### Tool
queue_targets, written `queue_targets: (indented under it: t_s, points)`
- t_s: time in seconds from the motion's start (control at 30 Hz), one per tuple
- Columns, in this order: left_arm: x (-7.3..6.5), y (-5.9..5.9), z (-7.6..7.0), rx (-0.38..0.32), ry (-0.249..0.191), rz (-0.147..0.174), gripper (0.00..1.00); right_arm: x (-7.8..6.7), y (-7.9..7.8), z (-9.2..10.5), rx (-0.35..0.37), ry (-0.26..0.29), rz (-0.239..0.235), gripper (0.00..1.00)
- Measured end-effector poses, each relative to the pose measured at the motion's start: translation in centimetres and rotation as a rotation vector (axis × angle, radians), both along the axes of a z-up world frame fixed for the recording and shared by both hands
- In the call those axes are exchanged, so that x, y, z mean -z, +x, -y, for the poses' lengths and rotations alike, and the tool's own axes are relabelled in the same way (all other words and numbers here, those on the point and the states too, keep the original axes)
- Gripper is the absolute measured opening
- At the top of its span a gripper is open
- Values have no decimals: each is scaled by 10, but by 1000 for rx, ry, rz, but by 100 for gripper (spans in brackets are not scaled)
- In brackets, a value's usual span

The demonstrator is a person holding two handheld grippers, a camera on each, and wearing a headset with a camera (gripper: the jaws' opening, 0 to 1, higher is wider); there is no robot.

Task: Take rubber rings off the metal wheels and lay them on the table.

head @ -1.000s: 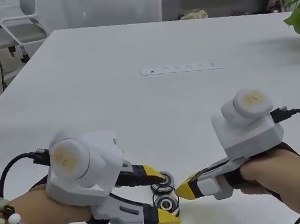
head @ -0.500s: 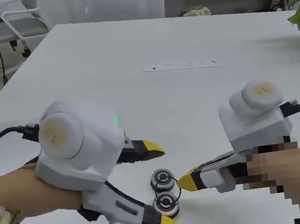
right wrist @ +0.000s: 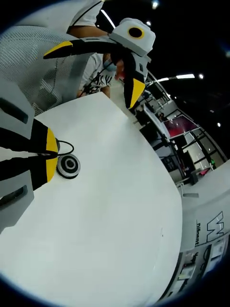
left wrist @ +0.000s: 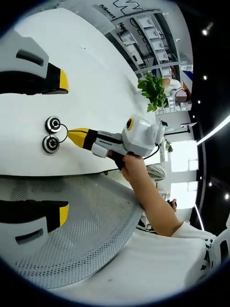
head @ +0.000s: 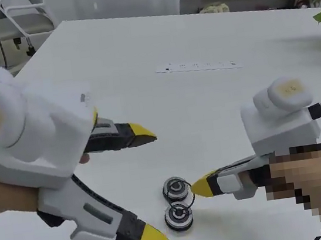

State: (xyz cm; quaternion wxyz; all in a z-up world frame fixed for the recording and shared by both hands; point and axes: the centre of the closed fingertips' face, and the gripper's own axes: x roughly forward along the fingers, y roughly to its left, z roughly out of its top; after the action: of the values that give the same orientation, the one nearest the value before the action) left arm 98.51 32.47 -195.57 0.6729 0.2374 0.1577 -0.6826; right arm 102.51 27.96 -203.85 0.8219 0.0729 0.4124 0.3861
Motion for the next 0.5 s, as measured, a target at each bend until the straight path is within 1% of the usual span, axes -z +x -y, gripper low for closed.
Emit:
queue_targets:
  t_s: [0.13,0.2,0.23,0.3,0.37,0.4,0.5]
  points:
    - [-3,0,-12,-36,-5,4,90,-4,2,1,12,14,4,0]
    - [-5,1,-17,-62,-20,10,90,-6,3,1,18,22,8,0]
    - [-6,2,-21,-83,-29,6,90,-7,2,1,20,27,8,0]
    - [-5,2,-28,-109,-29,4,90,-7,1,0,17,25,6,0]
    - [-5,5,-36,-141,-28,21,89,-6,0,-1,11,16,8,0]
    - [-5,6,-39,-154,-29,19,89,-6,-1,-1,10,16,9,0]
    - [-4,5,-47,-189,-37,-4,91,-8,-2,-3,7,27,5,0]
